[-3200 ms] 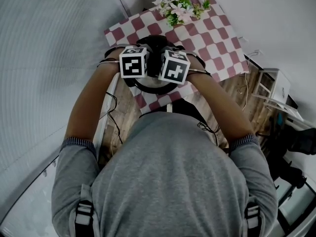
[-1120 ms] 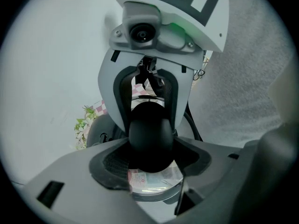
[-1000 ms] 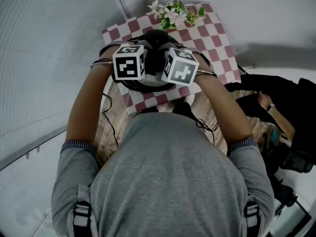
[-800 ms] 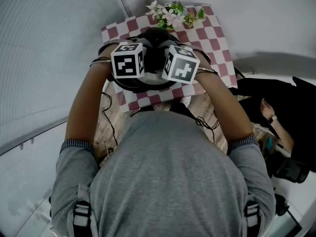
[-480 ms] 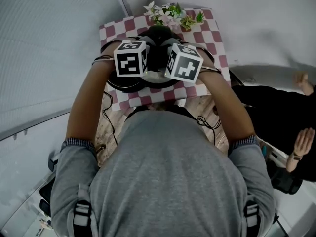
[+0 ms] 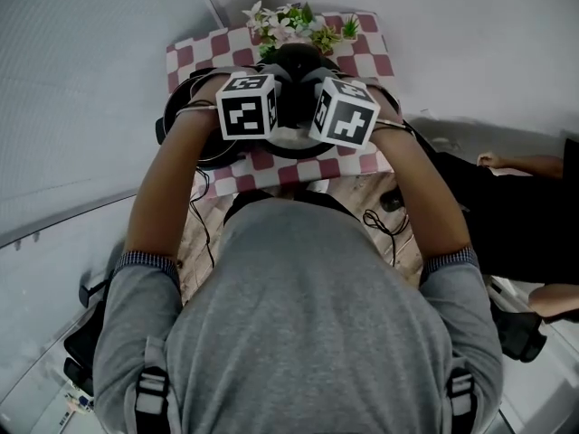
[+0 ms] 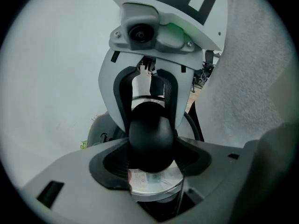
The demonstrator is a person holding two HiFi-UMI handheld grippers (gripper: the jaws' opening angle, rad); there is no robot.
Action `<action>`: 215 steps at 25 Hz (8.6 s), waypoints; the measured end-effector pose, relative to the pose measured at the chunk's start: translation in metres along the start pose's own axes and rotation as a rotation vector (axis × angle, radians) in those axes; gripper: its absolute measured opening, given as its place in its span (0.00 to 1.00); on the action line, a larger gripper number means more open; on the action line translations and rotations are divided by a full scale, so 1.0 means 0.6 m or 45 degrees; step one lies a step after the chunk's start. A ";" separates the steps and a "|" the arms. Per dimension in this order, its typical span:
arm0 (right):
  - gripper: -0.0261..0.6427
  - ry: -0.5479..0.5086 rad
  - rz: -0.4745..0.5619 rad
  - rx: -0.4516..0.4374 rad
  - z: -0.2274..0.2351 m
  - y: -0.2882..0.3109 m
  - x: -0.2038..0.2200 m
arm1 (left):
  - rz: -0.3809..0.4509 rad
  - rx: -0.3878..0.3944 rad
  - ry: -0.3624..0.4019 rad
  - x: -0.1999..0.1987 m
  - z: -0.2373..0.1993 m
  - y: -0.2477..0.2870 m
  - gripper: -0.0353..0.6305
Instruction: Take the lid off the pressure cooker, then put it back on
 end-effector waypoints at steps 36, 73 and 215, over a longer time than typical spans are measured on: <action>0.47 -0.060 -0.099 -0.166 -0.046 0.133 0.273 | -0.019 0.051 -0.207 -0.036 -0.079 0.293 0.51; 0.56 -0.013 -0.133 -0.189 -0.091 0.264 0.329 | 0.062 0.017 -0.318 0.045 -0.093 0.423 0.53; 0.47 -0.071 -0.211 -0.241 -0.114 0.266 0.348 | -0.087 0.130 -0.275 0.050 -0.083 0.442 0.50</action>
Point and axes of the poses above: the fingertips, and each gripper's own axes: y forward along the fingers, z to its right, x out of its underside, the point moved 5 cm from there along -y, backward along the fingers, and after that the axes turned 15 degrees about x, right-handed, at the moved point
